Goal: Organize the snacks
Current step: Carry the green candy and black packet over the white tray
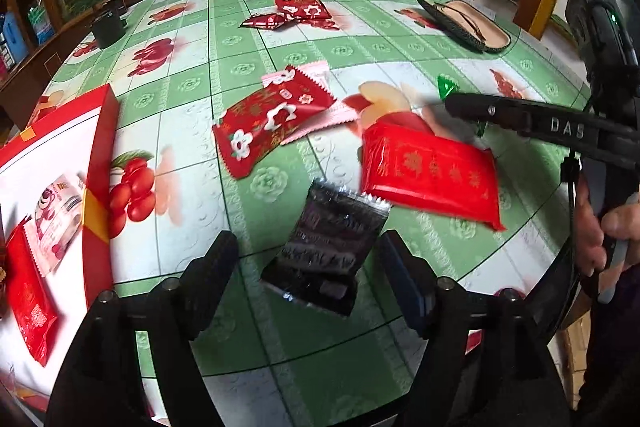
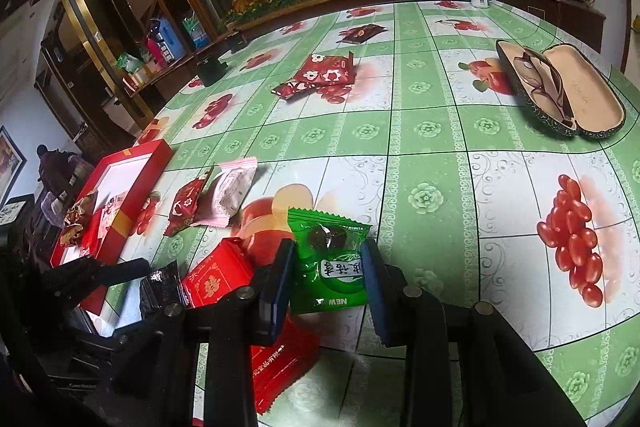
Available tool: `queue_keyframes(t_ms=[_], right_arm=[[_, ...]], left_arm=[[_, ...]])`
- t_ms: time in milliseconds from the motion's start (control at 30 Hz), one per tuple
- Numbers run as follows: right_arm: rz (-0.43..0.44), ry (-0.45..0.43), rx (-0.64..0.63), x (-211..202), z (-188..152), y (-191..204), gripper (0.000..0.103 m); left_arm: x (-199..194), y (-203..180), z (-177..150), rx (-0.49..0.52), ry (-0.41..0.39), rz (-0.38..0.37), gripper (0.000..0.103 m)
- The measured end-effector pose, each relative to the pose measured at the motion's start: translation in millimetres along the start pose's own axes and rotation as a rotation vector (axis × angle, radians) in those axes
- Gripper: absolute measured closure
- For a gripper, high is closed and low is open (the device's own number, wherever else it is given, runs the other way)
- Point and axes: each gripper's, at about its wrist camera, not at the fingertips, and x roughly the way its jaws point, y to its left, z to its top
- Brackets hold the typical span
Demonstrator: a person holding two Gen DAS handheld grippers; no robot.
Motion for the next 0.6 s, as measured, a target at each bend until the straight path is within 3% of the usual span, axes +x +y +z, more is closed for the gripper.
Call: queue_keyframes(t_ms=[133, 200, 233, 600], right_arm=[[0.004, -0.002, 0.002, 0.1, 0.0, 0.3, 0.069], [0.003, -0.005, 0.003, -0.3, 0.0, 0.5, 0.069], [0.004, -0.006, 0.005, -0.4, 0.1, 0.4, 0.069], [0.037, -0.051, -0.021, -15.1, 4.1, 18.9, 0.069]], left_arm=[[-1.5, -3.6, -3.9, 0.050, -0.020, -0.014, 0.033], [-3.6, -7.3, -4.4, 0.075, -0.040, -0.025, 0.058], [-4.1, -8.1, -3.2, 0.076, -0.042, -0.033, 0.066], [-17.9, 12.3, 0.9, -0.021, -0.083, -0.068, 0.069]])
